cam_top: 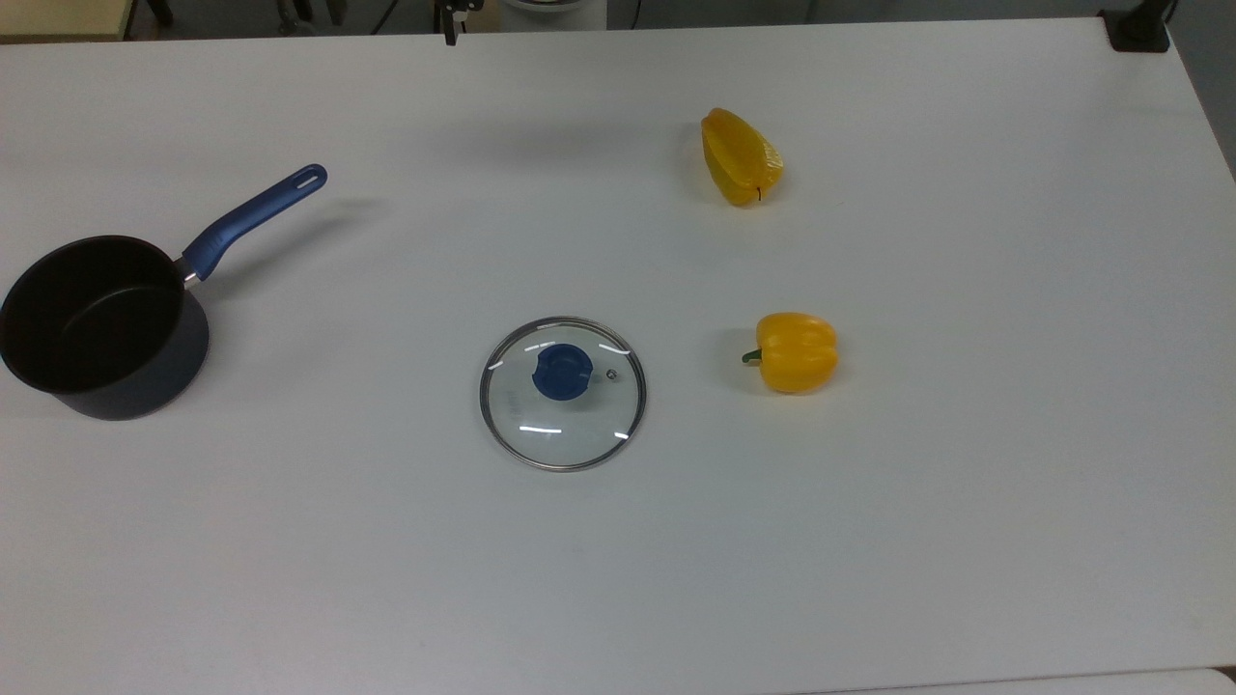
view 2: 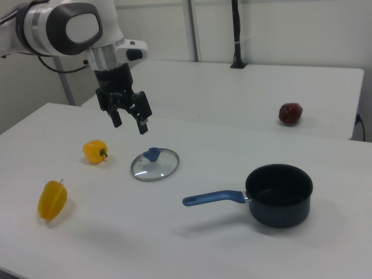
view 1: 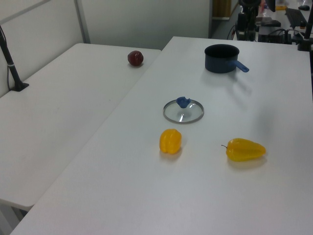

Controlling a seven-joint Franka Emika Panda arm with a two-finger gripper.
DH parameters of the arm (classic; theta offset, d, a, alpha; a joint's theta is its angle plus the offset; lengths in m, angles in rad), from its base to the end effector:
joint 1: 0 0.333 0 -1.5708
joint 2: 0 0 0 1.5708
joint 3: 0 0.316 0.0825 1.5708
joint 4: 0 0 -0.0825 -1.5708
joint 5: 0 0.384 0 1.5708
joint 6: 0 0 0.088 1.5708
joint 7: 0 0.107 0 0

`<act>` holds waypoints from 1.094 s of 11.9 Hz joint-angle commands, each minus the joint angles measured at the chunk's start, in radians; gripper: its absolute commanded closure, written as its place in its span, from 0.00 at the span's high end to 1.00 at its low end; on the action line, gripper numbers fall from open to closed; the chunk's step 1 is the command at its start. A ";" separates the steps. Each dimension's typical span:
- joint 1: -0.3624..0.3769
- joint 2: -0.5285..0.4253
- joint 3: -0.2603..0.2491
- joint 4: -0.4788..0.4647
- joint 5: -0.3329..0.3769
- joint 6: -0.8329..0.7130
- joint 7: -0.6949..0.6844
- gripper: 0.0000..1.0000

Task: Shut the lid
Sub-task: 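Move the gripper down over the blue knob of the glass lid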

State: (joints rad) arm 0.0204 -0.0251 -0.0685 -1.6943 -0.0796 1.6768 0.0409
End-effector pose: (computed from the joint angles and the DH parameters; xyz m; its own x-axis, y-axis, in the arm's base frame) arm 0.5526 -0.0348 0.5893 0.9967 -0.0804 0.0104 -0.0809 -0.9937 0.0771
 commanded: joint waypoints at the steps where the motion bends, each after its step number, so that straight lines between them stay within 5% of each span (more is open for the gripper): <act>1: 0.021 -0.016 -0.025 -0.010 0.021 0.000 -0.029 1.00; 6: 0.024 -0.007 -0.024 -0.010 0.021 0.014 -0.029 1.00; 13: 0.069 0.143 -0.010 -0.011 0.055 0.294 0.031 1.00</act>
State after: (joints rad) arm 0.0624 0.0683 -0.0676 -1.7017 -0.0467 1.8779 0.0432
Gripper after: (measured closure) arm 0.000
